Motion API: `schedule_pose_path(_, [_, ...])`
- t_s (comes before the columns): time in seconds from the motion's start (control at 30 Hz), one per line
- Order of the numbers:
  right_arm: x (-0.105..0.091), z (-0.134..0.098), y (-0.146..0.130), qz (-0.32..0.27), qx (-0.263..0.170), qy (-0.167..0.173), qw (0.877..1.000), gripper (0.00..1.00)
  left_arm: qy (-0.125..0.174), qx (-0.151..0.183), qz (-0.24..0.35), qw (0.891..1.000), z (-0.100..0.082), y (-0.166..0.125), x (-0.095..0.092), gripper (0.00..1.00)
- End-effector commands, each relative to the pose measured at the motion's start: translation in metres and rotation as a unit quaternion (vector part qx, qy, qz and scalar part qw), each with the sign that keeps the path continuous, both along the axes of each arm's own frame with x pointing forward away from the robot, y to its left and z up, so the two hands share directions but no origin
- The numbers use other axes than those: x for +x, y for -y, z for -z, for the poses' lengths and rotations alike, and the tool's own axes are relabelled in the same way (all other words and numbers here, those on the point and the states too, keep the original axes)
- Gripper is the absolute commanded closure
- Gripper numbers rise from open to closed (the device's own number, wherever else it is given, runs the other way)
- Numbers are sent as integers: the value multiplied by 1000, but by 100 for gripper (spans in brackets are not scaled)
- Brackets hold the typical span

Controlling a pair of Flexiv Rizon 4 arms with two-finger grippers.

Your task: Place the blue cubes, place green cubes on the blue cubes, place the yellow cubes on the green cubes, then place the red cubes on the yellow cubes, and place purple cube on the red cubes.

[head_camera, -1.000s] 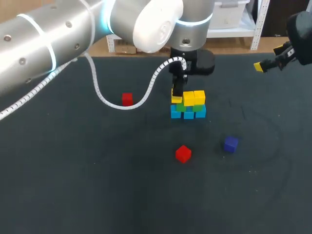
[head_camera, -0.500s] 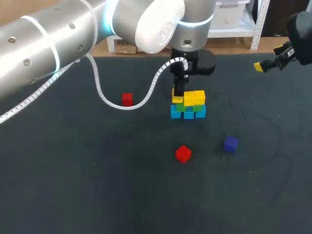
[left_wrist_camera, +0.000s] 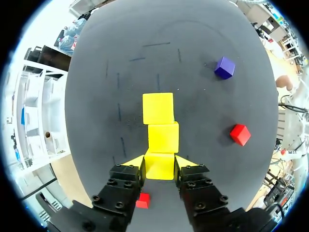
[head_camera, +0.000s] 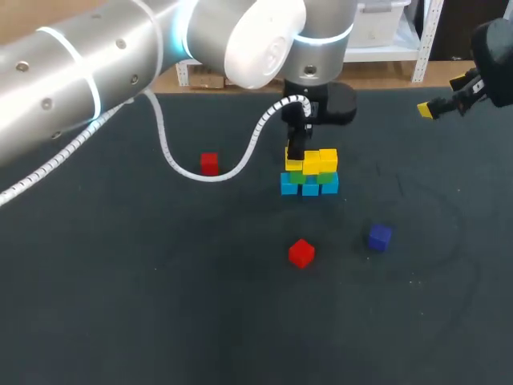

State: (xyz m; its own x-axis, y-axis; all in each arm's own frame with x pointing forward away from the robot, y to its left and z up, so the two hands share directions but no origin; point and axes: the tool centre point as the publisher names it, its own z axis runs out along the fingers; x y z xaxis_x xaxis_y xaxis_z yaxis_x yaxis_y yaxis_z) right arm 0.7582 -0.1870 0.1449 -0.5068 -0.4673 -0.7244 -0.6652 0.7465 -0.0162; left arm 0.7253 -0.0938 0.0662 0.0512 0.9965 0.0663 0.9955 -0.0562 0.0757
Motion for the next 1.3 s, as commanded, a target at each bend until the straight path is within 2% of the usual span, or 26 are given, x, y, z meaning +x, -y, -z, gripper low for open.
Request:
schedule_pose_path(0.03, [0,0,1,-1,1,0,1000,0,-3,3,-1,1000,0,2,3,100])
schedule_pose_path(0.63, [0,0,1,-1,1,0,1000,0,-5,4,-2,1000,3,4,2,100])
schedule_pose_path(0.67, [0,0,1,-1,1,0,1000,0,-6,4,-2,1000,3,4,2,96])
schedule_pose_path(0.77, [0,0,1,-1,1,0,1000,0,-7,4,-2,1000,4,3,2,52])
schedule_pose_path(0.8, [0,0,1,-1,1,0,1000,0,-7,4,-2,1000,4,3,2,28])
schedule_pose_path(0.87, [0,0,1,-1,1,0,1000,0,-7,5,-3,1000,4,3,2,0])
schedule_pose_path(1.17, [0,0,1,-1,1,0,1000,0,-7,2,-4,1000,4,2,2,0])
schedule_pose_path(1.23, [0,0,1,-1,1,0,1000,0,-8,-9,-15,1000,-3,-1,4,0])
schedule_pose_path(1.3, [0,0,1,-1,1,0,1000,0,3,-21,-26,999,-13,-7,7,0])
